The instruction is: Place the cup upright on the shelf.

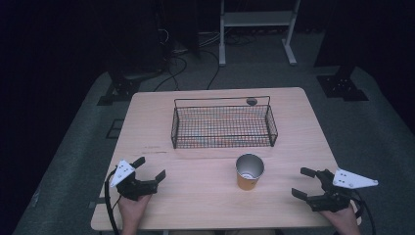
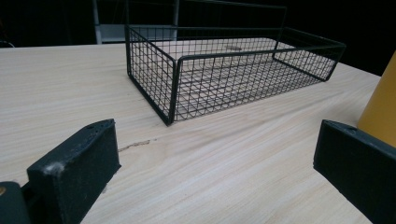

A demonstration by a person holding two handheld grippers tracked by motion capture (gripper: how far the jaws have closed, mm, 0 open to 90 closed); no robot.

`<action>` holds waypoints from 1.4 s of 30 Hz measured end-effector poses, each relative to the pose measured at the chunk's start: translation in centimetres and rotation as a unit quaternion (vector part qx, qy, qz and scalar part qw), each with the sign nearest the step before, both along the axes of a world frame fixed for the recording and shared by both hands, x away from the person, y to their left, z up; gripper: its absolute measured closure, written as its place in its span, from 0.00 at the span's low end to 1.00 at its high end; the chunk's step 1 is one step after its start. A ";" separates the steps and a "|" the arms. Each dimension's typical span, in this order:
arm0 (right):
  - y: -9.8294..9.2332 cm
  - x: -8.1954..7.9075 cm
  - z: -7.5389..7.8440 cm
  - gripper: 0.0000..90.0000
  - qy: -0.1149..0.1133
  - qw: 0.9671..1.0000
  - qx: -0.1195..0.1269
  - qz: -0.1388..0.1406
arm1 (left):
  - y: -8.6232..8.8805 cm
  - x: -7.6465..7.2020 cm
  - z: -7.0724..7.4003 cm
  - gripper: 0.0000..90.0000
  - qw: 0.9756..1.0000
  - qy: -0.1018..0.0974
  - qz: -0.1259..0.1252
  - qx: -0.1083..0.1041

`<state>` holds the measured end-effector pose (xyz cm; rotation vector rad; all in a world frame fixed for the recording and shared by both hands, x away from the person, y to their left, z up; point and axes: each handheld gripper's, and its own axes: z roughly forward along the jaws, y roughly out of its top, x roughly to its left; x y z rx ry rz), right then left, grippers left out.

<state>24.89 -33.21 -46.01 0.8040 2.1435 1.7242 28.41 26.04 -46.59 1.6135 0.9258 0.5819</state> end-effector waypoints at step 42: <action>5.0 1.4 0.9 0.02 0.025 0.998 -0.033 0.045 | -0.1 -0.1 0.0 0.00 1.000 -0.002 -0.004 0.006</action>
